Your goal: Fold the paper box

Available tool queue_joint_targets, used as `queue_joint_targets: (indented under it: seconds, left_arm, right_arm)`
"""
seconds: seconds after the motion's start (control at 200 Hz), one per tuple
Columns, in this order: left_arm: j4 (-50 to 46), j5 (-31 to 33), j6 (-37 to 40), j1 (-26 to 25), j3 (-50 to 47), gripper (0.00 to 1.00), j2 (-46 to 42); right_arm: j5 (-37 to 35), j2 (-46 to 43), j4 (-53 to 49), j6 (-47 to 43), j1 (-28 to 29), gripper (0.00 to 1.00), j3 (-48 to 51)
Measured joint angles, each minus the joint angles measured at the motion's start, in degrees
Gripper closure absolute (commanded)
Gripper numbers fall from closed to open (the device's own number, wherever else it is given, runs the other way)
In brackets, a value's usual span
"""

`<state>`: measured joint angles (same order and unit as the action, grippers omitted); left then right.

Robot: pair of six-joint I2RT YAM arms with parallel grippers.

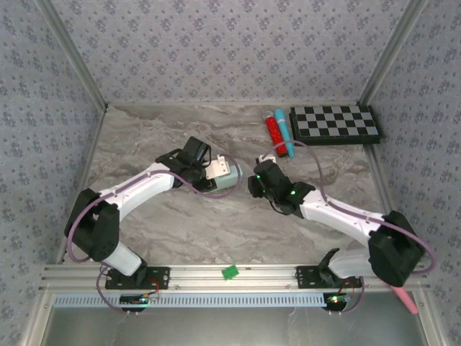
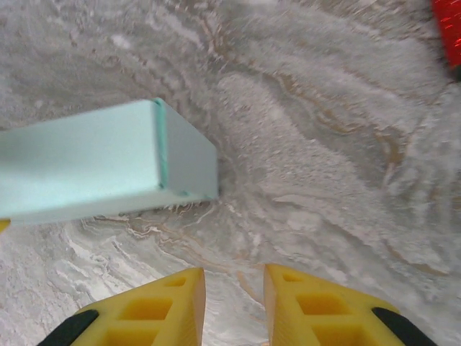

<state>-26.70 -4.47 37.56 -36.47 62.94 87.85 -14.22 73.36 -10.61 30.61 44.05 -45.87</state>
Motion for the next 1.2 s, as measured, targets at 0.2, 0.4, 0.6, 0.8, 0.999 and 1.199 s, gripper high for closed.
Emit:
queue_joint_targets:
  seconds: [0.2, 0.4, 0.6, 0.8, 0.999, 1.199]
  left_arm:
    - [5.31, 10.51, 1.25, -2.10, -1.16, 0.62, -1.60]
    - [12.33, 22.88, 2.32, -4.04, -3.45, 0.61, -1.11]
    - [22.38, 31.67, 4.57, -5.79, -8.02, 0.60, 1.97]
    - [31.85, 39.15, 6.45, -8.33, -10.78, 0.61, 7.96]
    - [39.17, 43.85, 8.35, -10.47, -11.85, 0.52, 11.41]
    - [41.55, 45.18, 9.38, -11.93, -12.50, 0.31, 13.51]
  right_arm:
    - [-1.05, -5.40, -2.12, 0.00, -4.31, 0.70, 1.75]
    - [-0.72, -5.57, -3.96, 0.46, -7.80, 0.69, 4.42]
    - [0.85, -5.57, -3.82, 1.31, -9.01, 0.69, 5.55]
    - [1.84, -5.57, -3.61, 1.53, -9.97, 0.69, 5.99]
    - [2.27, -5.57, -2.93, 1.55, -10.54, 0.69, 6.36]
    - [2.91, -5.55, -2.91, 1.95, -10.95, 0.69, 6.86]
